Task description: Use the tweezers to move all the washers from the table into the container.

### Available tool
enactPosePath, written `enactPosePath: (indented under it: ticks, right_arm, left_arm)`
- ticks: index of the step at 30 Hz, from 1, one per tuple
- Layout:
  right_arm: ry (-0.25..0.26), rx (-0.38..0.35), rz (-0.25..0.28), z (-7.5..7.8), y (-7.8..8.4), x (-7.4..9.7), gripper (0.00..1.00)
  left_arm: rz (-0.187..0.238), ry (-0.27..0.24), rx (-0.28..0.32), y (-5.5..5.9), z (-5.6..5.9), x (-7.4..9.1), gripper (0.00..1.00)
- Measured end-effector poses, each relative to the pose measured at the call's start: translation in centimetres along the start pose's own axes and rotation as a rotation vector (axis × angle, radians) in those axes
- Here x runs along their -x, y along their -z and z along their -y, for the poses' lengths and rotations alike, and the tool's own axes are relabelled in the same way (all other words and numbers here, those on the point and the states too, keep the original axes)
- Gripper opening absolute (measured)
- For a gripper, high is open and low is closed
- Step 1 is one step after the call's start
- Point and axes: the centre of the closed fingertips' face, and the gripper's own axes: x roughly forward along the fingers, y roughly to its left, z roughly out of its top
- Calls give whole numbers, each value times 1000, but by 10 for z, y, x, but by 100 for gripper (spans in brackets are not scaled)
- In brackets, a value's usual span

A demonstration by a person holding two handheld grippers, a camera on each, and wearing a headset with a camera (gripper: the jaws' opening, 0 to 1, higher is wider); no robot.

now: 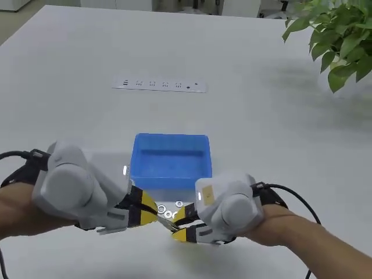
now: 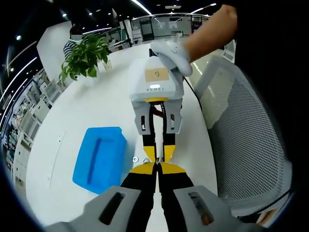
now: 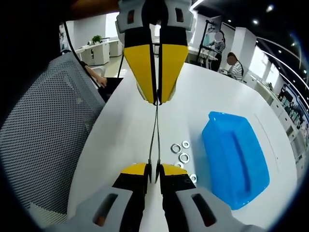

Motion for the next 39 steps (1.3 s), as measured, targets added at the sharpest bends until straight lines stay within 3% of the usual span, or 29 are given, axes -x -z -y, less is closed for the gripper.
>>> enactPosePath:
  ticks: [20, 27, 39]
  right_arm:
    - [10, -19, 34, -3, -3, 1, 12]
    - [20, -26, 36, -2, -1, 2, 12]
    - [36, -49, 31, -1, 0, 6, 18]
  left_arm:
    - [82, 14, 8, -22, 1, -10, 6]
    - [93, 22, 15, -23, 1, -17, 6]
    - [85, 20, 13, -21, 1, -14, 6]
